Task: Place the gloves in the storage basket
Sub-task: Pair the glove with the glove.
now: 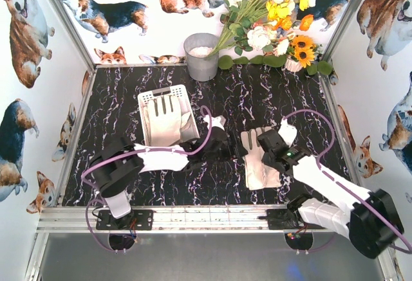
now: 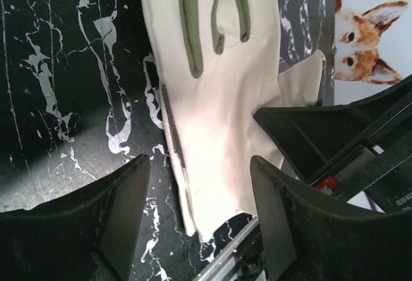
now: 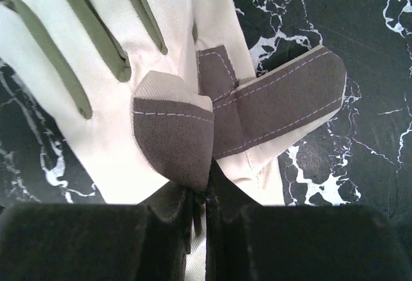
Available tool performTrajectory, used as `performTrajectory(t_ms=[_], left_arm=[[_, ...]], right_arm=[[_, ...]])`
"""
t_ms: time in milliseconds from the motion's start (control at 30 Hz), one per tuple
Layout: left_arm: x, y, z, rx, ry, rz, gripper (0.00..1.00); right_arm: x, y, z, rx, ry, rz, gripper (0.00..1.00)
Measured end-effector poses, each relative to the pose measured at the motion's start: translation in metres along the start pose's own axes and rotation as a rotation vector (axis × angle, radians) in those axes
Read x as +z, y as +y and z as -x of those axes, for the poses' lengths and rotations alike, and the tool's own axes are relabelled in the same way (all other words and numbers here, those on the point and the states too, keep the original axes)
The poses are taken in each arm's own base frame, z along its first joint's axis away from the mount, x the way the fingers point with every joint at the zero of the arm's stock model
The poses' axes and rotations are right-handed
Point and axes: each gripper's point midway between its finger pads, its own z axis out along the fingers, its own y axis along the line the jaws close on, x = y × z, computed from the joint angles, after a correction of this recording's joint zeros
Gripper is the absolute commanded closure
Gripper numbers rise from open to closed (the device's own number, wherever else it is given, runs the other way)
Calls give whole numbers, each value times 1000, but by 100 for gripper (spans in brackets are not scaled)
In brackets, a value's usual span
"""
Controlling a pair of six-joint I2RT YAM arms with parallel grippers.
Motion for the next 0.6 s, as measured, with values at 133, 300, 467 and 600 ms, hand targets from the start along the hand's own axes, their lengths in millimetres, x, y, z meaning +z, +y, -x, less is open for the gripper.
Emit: performTrajectory(t_ms=[133, 300, 467, 600], left_arm=[[14, 12, -9, 0, 26, 16, 51], [34, 25, -17, -5, 49, 32, 60], [46, 22, -10, -4, 31, 24, 67], [57, 16, 1, 11, 1, 22, 71]], right_arm=[[8, -5, -5, -32, 26, -38, 100], [12, -7, -5, -32, 31, -49, 100], [12, -7, -5, -26, 33, -50, 100], [12, -7, -5, -23, 34, -48, 100]])
